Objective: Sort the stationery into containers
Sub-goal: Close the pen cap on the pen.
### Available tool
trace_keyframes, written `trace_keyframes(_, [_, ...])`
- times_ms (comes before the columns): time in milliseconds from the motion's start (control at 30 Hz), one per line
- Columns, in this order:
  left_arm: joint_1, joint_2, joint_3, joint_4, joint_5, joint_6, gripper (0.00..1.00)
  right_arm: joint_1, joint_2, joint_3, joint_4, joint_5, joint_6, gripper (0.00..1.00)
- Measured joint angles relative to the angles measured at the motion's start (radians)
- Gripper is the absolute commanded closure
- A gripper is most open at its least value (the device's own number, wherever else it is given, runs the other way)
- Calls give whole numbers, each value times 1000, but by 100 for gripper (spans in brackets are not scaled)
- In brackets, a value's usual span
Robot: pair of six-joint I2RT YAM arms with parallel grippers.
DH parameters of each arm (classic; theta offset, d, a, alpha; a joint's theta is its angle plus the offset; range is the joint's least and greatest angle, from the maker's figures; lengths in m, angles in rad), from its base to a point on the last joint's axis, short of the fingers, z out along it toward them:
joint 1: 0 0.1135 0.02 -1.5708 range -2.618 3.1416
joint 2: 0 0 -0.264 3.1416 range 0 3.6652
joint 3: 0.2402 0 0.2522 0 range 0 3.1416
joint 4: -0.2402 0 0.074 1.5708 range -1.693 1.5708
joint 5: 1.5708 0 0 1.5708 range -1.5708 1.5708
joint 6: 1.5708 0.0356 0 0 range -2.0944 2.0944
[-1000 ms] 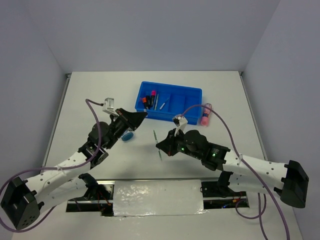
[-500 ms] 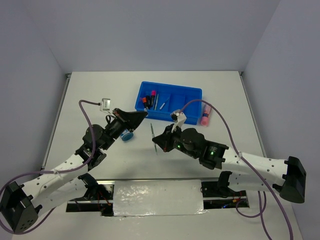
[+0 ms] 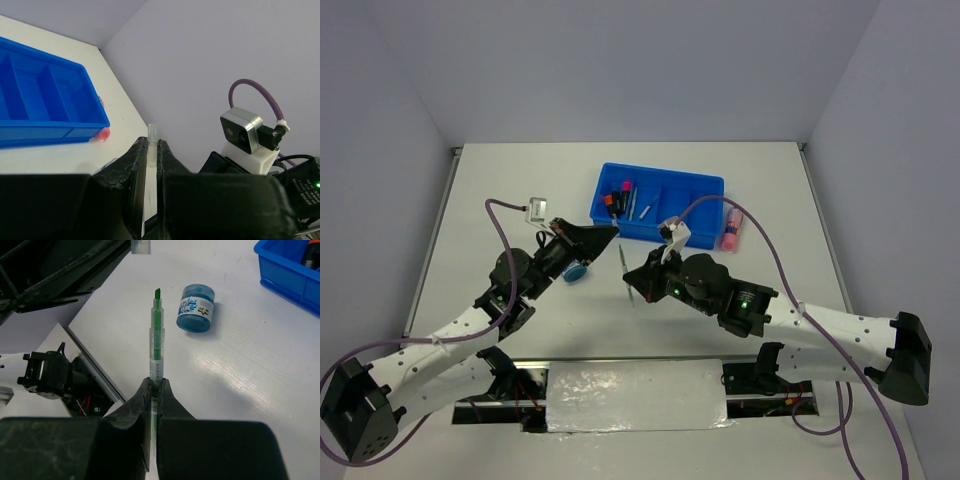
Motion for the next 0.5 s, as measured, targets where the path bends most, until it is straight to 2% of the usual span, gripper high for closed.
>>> trace_keyframes(500, [0,13,-9,8,29,0,100,0,29,29,-23,16,-12,100])
